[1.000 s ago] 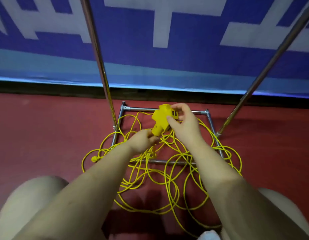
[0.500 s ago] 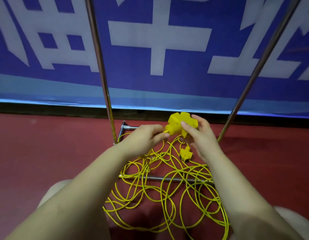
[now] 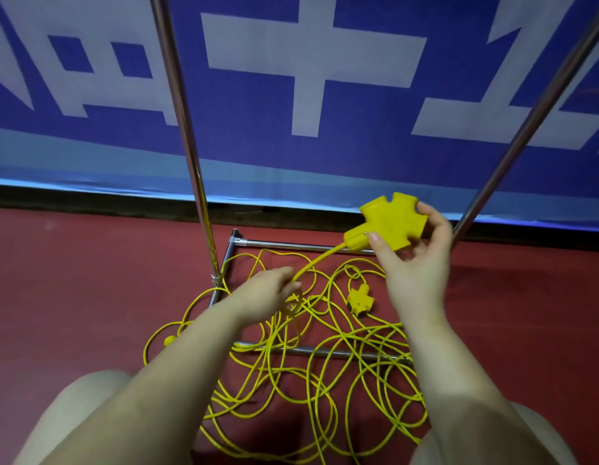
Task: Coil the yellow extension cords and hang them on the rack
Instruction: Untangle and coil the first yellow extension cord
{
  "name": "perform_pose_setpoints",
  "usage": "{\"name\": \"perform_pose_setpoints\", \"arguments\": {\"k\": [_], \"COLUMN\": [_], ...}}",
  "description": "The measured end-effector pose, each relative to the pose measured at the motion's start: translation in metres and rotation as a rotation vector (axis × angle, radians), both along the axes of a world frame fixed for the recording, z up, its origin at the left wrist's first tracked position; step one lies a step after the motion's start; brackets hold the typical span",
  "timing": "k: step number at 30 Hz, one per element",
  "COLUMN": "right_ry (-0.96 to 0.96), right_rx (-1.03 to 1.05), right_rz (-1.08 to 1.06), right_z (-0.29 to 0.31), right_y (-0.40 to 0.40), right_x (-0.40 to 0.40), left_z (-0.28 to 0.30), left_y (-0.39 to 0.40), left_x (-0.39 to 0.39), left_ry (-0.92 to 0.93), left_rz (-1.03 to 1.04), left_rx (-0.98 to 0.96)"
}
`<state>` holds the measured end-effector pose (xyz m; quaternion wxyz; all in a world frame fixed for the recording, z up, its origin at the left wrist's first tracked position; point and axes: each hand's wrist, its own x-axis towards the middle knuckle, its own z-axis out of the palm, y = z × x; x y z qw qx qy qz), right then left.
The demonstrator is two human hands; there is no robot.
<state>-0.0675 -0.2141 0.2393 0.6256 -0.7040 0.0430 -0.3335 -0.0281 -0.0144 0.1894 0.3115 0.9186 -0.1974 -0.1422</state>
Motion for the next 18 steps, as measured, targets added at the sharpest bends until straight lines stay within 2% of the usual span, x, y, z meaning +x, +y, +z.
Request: {"name": "perform_pose_setpoints", "arguments": {"k": [3, 8, 11, 13, 15, 16, 18], "right_ry": [0.051, 0.042, 0.195, 0.382, 0.573, 0.58, 0.452], "right_rx": [-0.198, -0.557, -0.649, -0.689, -0.8, -0.869, -0.909], "right_rz": [-0.11, -0.152, -0.09, -0.016, 0.002, 0.008, 0.105], "right_z": [-0.006, -0.004, -0.005, -0.01, -0.015, -0.016, -0.014], "right_y": [-0.005, -0.001, 0.007, 0.007, 0.009, 0.011, 0.018], "right_x": [0.01, 0.021, 0.029, 0.034, 0.033, 0.03, 0.026], "left_z": [0.0, 0.014, 0.019, 0.022, 0.025, 0.026, 0.026], "left_y": [-0.003, -0.002, -0.004, -0.006, -0.009, -0.012, -0.021], "left_x": [0.009, 0.02, 0.021, 0.024, 0.026, 0.026, 0.024], "left_ry": [0.0, -0.164, -0.204, -0.135, 0.04, 0.142, 0.31], "left_rz": [0.048, 0.115, 0.219, 0.319, 0.432, 0.46, 0.485], "left_rx": [-0.049, -0.05, -0.068, -0.175, -0.443, -0.577, -0.761]}}
